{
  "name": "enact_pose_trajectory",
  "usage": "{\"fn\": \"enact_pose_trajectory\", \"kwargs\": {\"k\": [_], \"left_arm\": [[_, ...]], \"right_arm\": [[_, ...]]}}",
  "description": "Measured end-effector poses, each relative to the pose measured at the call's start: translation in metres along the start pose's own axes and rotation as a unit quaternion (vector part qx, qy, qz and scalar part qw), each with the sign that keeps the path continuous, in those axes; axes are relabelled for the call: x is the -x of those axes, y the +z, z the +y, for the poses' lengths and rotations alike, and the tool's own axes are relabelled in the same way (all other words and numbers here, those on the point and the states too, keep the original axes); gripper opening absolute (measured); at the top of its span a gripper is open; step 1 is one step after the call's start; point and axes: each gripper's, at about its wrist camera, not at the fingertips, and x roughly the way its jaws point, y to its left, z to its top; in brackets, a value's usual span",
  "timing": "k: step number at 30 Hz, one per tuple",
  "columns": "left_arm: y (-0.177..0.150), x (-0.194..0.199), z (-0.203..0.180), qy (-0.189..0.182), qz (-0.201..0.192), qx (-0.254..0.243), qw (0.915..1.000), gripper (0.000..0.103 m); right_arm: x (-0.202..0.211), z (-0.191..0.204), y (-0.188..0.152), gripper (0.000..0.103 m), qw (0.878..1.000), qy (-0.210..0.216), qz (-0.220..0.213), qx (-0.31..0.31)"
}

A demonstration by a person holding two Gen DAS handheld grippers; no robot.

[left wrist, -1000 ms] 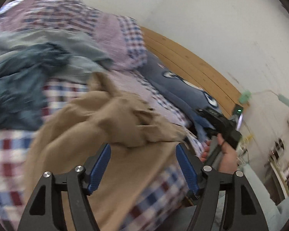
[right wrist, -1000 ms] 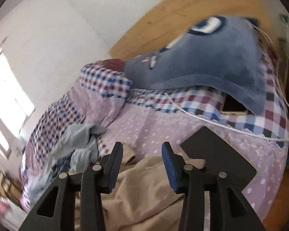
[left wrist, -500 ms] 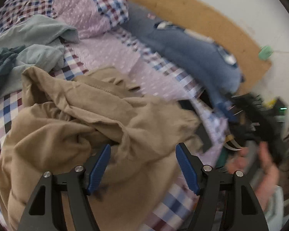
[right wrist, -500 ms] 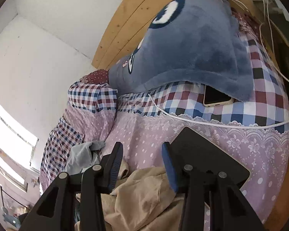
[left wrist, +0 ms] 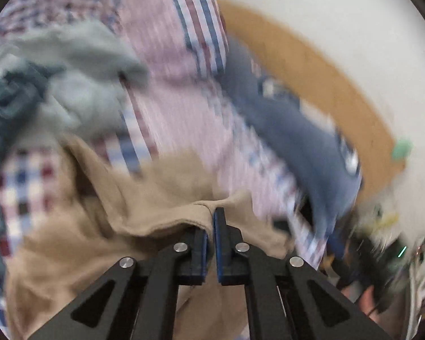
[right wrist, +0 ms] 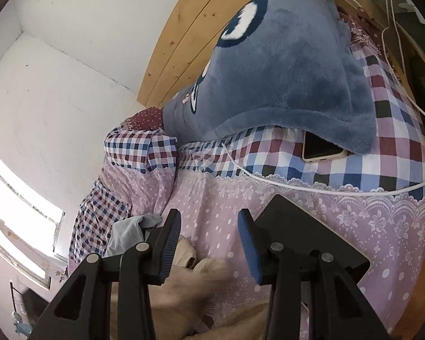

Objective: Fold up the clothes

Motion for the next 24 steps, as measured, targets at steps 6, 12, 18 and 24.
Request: {"fn": "enact_pose_trajectory", "kwargs": {"k": [6,12,18,24], "left_arm": [[0.064,0.1,0.048,0.025,-0.149,0.058,0.9868,0.003],[0.099,0.188,0.115,0.113,-0.253,0.099,0.9556,0.003],[0.112,0.247,0.187,0.204,-0.285,0.136,0.9266,0.003],[0.098,0.229,0.254,0.264,-0.198,0.172,0.9281,0.005]], "right_arm": [[-0.015,0.02,-0.011,0.046,0.997,0.05,0.045,0.032],[-0.028,0.041,-0.027,0.046,0.992,0.067,0.08,0.071],[-0.047,0.052,-0.045,0.046,0.985,0.078,0.13,0.088],[-0.063,0.066,-0.065,0.046,0.973,0.084,0.176,0.122]]}}
